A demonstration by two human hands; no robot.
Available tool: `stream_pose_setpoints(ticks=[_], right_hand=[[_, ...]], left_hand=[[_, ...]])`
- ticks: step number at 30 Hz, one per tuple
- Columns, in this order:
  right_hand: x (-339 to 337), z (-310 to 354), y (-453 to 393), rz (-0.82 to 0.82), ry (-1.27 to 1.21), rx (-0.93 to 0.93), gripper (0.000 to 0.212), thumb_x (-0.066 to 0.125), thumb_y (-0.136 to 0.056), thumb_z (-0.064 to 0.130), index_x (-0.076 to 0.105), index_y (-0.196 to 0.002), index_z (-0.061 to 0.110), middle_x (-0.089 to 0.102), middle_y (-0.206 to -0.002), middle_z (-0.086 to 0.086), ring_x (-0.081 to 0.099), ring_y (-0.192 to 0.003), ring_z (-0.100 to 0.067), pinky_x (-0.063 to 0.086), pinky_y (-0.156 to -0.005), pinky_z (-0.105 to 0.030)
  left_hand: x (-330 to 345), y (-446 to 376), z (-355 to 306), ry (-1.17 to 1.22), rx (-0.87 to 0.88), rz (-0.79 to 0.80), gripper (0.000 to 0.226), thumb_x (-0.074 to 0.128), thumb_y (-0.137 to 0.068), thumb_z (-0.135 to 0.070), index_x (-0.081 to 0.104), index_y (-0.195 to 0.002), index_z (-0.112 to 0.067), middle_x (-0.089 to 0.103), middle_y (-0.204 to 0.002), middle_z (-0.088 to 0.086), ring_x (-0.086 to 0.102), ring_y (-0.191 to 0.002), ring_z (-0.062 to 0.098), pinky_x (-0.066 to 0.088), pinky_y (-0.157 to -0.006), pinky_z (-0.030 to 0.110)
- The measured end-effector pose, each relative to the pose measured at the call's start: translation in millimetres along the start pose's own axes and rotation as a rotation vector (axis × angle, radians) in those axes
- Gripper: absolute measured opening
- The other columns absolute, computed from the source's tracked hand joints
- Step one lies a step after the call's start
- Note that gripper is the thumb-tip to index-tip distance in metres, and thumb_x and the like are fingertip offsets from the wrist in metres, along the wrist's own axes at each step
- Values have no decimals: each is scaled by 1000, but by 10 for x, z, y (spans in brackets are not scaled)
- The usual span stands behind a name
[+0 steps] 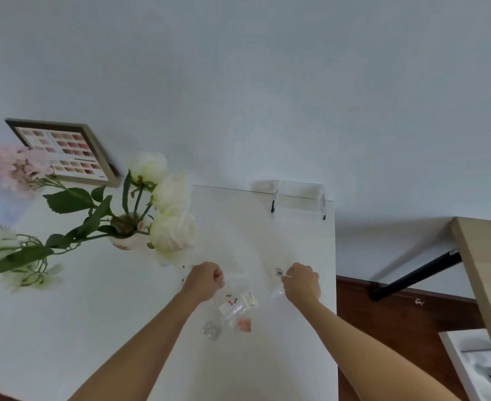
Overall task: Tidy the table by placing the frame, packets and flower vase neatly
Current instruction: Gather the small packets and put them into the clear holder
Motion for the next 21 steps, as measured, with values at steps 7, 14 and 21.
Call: stream_pose_setpoints(ticks=[7,14,21], right_hand=[[-560,-303,-121,-21,-380,-67,16,58,-86,8,67,-74,13,69,-78,-2,59,-66,-16,45,-54,-24],[-1386,-425,-337,-218,-637,-60,12,76,-77,18,70,-67,22,71,-65,8,60,-60,-1,39,-55,-16],[-1883,-291,-679,-390,-719,-100,18,66,-83,12,69,-73,27,73,-76,2,63,-70,-10,45,-61,-18]], left_hand=[[-182,145,-458,83,130,-93,12,64,-82,-11,61,-72,-18,58,-67,-10,52,-64,6,37,-58,11],[-300,-144,-1238,329,263,-298,6,65,-84,-13,69,-86,-9,68,-76,-1,58,-68,7,40,-66,5],[-368,-895,-1788,439,277,-469,9,61,-85,-6,70,-88,-4,73,-89,10,65,-82,22,38,-67,8]])
Point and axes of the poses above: each hand's wrist, its own y-axis away from the middle knuckle, its own x-axis out of the palm, z = x × y, the point moved 3 cm from there along -y, towards the middle knuckle
